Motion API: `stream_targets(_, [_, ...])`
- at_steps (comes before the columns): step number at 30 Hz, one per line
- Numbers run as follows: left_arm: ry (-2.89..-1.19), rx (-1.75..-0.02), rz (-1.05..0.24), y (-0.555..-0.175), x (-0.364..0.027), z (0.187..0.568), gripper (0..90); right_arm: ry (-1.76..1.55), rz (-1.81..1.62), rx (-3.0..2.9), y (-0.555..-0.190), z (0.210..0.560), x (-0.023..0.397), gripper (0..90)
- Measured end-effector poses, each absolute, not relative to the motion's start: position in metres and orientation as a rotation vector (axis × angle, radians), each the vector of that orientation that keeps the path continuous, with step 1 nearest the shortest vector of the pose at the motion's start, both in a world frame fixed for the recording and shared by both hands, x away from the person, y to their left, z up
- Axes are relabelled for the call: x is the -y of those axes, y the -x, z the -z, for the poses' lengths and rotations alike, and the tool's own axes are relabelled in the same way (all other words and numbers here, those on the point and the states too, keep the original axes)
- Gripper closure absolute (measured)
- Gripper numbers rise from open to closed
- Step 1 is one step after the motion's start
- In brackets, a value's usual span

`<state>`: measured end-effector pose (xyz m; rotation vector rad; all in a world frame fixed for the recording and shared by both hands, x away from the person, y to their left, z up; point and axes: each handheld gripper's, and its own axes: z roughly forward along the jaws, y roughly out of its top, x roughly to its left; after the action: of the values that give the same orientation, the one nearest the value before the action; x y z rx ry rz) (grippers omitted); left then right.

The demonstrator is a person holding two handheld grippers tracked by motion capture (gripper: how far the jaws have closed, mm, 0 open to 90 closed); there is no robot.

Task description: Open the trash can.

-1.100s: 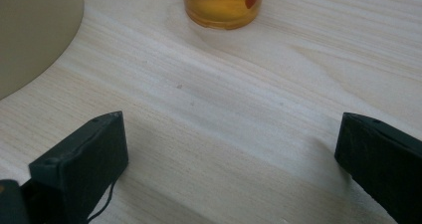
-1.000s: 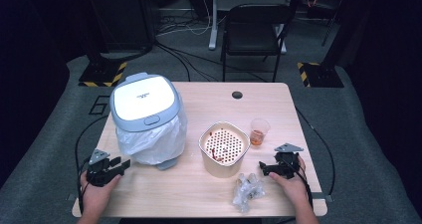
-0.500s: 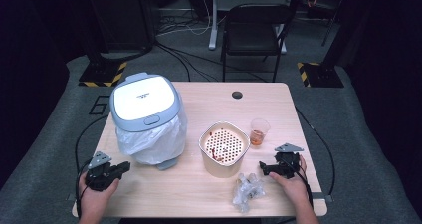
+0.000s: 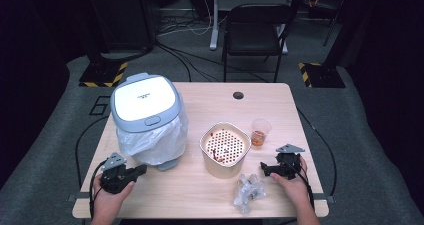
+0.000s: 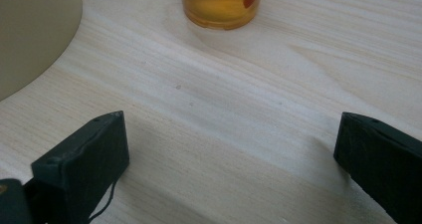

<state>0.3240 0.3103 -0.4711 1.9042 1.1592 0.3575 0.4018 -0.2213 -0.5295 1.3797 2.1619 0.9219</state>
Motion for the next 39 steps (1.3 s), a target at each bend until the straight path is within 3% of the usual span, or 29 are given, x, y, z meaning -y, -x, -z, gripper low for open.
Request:
stream_targets(11, [-1.918,-1.16,-0.314,-0.334,-0.276,0.484,90.0,-1.385,-0.925,-2.163,-0.401,0.529,0.221,0.1])
stream_targets(18, [-1.989,-1.062,-0.351,-0.344,-0.258,0.491,90.0,-1.382,-0.922,-2.162,-0.402,0.529,0.221,0.1])
stream_targets(19, [-1.911,-1.154,-0.308,-0.341,-0.247,0.494,90.0,-1.38,-0.925,-2.163,-0.402,0.529,0.221,0.1])
stream_targets(28, [-1.92,-1.222,-0.371,-0.351,-0.229,0.502,90.0,-1.379,-0.922,-2.162,-0.402,0.529,0.221,0.1])
stream_targets(34, [-1.864,-1.304,-0.324,-0.348,-0.22,0.503,90.0,-1.38,-0.922,-2.162,-0.402,0.529,0.221,0.1])
stream_targets(35, [-1.895,-1.237,-0.344,-0.351,-0.223,0.502,90.0,-1.381,-0.922,-2.162,-0.402,0.529,0.221,0.1])
stream_targets(36, [-2.031,-1.014,-0.425,-0.361,-0.234,0.5,90.0,-1.379,-0.922,-2.162,-0.402,0.529,0.221,0.1])
stream_targets(39, [-2.04,-1.014,-0.413,-0.362,-0.235,0.5,90.0,-1.379,-0.922,-2.162,-0.402,0.529,0.221,0.1])
